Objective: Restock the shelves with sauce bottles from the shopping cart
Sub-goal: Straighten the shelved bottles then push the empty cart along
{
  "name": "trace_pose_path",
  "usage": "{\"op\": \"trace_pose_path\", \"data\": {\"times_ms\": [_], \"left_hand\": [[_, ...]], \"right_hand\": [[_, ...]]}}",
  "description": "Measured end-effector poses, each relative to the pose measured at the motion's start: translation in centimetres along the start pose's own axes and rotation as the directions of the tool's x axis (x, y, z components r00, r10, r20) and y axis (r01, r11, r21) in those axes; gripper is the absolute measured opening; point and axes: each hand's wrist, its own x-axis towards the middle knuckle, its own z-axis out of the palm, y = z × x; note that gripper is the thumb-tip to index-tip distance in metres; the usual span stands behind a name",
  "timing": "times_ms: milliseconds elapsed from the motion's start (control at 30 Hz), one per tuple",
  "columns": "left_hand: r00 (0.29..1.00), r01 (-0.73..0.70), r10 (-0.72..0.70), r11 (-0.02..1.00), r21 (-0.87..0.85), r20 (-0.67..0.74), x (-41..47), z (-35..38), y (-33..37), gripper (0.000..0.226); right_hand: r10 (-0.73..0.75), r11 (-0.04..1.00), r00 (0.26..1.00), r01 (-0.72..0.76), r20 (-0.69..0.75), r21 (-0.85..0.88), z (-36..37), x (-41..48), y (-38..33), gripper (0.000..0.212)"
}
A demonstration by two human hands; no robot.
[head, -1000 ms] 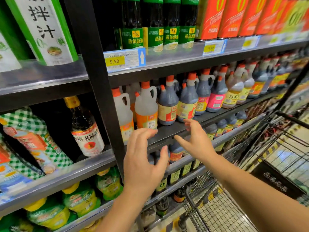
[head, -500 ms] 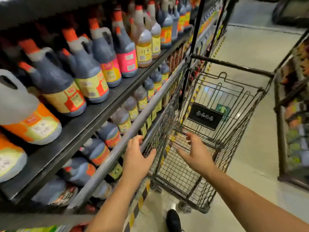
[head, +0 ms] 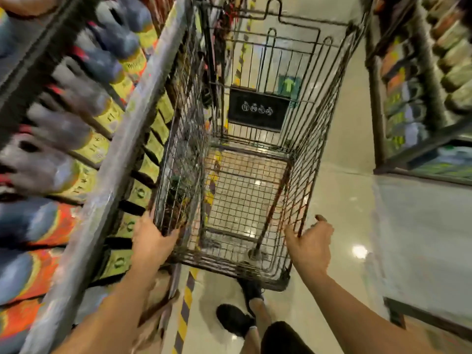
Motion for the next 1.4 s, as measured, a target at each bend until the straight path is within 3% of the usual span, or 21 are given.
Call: {"op": "trace_pose_path", "data": {"times_ms": [100, 167, 267, 333, 433, 667, 833, 1233, 1400], "left_hand": [[0.997, 0.079, -0.08, 0.997, 0.014, 0.012, 1.7, 1.8, -0.8, 0.093], [0.995, 0.098, -0.098, 0.995, -0.021, -0.003, 2.6, 2.8, -0.9, 0.08], [0.994, 0.079, -0.082, 0.996, -0.042, -0.071, 3.9, 3.7, -0.9, 0.045], [0.994, 0.075, -0.076, 0.997, -0.013, -0.08, 4.6, 4.1, -0.7, 0.041], [0.992, 0.058, -0.052, 0.997, 0.045, -0.114, 5.5, 4.6, -0.3, 0.033], [0.985, -0.035, 0.048, 0.996, 0.08, -0.167, 7.9, 5.9, 3.8, 0.039], [0.989, -0.043, 0.042, 0.999, -0.002, -0.142, 11.2, 6.3, 6.8, 0.029], [0.969, -0.076, 0.089, 0.995, 0.063, -0.23, 19.6, 7.0, 15.9, 0.036], [0.98, -0.07, 0.073, 0.997, 0.026, -0.187, 23.3, 7.0, 20.1, 0.03]], "right_hand": [[0.068, 0.997, 0.996, -0.069, 0.052, 0.022, 2.1, 0.4, 1.0, 0.075], [0.122, 0.987, 0.989, -0.13, 0.078, 0.097, 3.6, 0.5, 0.8, 0.071], [0.175, 0.971, 0.984, -0.177, 0.028, 0.158, 5.4, 0.9, 0.7, 0.05], [0.206, 0.97, 0.979, -0.203, -0.01, 0.133, 5.9, 1.4, 0.8, 0.032], [0.184, 0.978, 0.981, -0.175, -0.067, 0.114, 6.3, 2.7, 1.0, 0.028], [0.155, 0.984, 0.981, -0.143, -0.118, 0.106, 5.8, 8.3, 0.0, 0.028], [0.137, 0.987, 0.983, -0.125, -0.125, 0.101, 5.6, 12.6, -1.6, 0.028], [0.098, 0.993, 0.978, -0.085, -0.184, 0.078, 5.4, 24.0, -7.5, 0.033], [0.109, 0.992, 0.975, -0.094, -0.194, 0.083, 5.2, 29.1, -10.2, 0.031]]}}
